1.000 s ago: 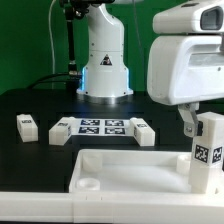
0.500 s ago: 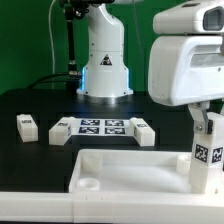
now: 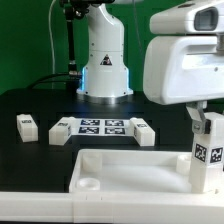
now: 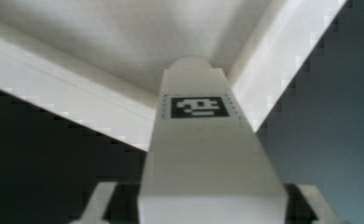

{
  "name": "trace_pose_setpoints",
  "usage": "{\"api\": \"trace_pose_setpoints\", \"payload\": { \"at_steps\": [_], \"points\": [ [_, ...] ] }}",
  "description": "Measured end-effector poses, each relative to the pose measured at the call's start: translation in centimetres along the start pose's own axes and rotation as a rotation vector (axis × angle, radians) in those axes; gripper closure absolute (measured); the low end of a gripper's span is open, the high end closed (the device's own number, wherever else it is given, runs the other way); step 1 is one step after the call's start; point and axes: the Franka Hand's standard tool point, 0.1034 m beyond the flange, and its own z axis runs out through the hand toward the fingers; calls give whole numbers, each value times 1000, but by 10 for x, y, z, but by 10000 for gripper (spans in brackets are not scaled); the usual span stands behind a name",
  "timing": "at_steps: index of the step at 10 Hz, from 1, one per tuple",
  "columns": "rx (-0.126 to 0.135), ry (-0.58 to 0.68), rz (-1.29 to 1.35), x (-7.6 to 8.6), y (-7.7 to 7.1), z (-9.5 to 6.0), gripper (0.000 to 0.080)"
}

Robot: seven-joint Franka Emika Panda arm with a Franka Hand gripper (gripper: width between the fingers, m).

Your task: Assemble desk

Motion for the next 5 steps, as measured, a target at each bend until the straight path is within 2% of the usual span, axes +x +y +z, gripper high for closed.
{"api": "trace_pose_setpoints", "payload": {
  "at_steps": [5],
  "points": [
    [6,14,568,-1,5,1,509]
  ]
}}
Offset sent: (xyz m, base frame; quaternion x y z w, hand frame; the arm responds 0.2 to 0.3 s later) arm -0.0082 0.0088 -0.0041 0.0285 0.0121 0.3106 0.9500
